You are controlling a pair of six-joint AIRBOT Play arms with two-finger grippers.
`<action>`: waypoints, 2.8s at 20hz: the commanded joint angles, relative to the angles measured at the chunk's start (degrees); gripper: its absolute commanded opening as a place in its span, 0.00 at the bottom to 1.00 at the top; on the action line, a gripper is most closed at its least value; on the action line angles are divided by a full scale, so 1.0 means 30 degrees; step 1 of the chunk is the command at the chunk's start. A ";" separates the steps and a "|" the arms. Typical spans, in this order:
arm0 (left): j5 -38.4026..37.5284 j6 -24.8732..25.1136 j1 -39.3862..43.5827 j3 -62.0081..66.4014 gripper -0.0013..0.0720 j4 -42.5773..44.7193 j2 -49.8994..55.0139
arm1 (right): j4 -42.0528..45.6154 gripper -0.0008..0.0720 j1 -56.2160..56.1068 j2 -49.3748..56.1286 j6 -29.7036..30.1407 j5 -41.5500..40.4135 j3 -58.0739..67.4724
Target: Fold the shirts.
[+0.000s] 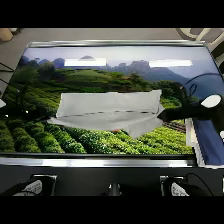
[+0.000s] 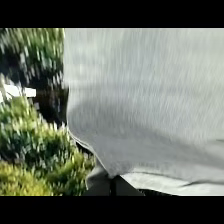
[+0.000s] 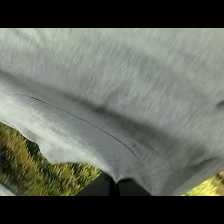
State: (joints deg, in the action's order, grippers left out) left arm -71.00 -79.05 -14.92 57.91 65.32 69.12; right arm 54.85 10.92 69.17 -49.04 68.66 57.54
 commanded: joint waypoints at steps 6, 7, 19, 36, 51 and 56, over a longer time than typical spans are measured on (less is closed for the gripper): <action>0.0699 -0.1151 0.0044 0.7271 0.05 -0.2922 0.7038 | -0.3650 0.03 -0.0146 0.7635 -0.0430 -0.4772 0.6703; 0.0692 -0.1151 0.0131 0.7905 0.05 -0.3366 0.7876 | -0.3716 0.03 -0.0342 0.8233 -0.0430 -0.5355 0.6732; 0.0437 -0.1763 -0.0466 0.9726 0.84 -0.3286 0.9318 | 0.1472 1.00 0.1647 1.0120 -0.0962 -0.1290 0.8255; 0.0954 -0.1144 0.4335 0.9362 0.61 -0.3286 0.3701 | -0.7970 0.03 -0.0138 1.2356 -0.0576 -0.0022 0.8255; 0.8648 -0.0699 1.6917 0.7992 0.05 -1.4681 1.4222 | -0.4386 0.03 -0.1610 0.0182 -0.4794 0.5850 0.8255; 0.8823 0.0313 1.6043 0.7985 0.05 -1.3478 1.2852 | -0.3337 0.03 -0.1967 0.0044 -0.5158 0.5384 0.8255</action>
State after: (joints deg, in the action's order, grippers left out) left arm -45.21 -80.14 34.37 81.87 23.46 109.62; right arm 42.59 5.91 70.08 -63.11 86.15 82.26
